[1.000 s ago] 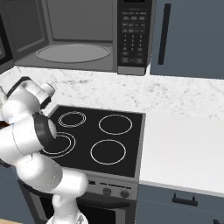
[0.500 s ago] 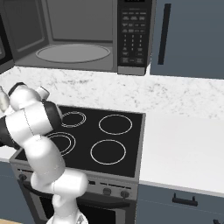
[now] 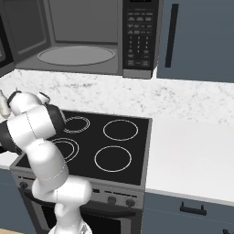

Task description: Open the microwave, place the bowl with waffle inside the microwave, then close the microwave door and turn it on.

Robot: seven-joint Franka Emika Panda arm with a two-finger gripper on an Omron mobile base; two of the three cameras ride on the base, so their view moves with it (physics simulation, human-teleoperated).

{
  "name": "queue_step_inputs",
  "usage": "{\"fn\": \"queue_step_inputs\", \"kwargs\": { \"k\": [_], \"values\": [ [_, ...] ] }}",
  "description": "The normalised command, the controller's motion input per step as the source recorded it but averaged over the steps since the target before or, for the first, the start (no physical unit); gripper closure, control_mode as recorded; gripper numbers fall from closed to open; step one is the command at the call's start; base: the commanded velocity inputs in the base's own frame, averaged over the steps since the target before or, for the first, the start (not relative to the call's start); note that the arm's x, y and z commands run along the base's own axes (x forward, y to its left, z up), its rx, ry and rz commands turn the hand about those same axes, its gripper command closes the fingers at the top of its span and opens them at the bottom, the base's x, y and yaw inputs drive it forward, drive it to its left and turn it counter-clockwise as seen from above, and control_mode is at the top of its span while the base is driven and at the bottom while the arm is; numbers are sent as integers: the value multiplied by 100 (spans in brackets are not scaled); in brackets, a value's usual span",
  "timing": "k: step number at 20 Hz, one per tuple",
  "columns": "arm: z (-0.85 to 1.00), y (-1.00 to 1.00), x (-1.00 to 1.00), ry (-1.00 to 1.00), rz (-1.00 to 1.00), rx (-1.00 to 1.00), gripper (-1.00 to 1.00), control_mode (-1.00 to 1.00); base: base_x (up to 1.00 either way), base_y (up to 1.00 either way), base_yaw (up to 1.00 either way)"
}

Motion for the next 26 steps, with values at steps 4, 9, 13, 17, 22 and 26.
{"fn": "queue_step_inputs", "kwargs": {
  "k": [4,9,13,17,22,26],
  "values": [
    [0,15,31,-7,0,4,-100,-100,0,0,0],
    [-4,46,21,-2,0,0,-100,-100,0,0,0],
    [-19,27,23,0,0,-2,-100,-100,0,0,0],
    [-23,9,29,0,-2,-5,-100,-100,0,0,0],
    [-11,22,13,-2,-1,-2,-100,-100,0,0,0],
    [-2,25,0,-3,0,-1,-100,-100,0,0,0]
  ]
}}
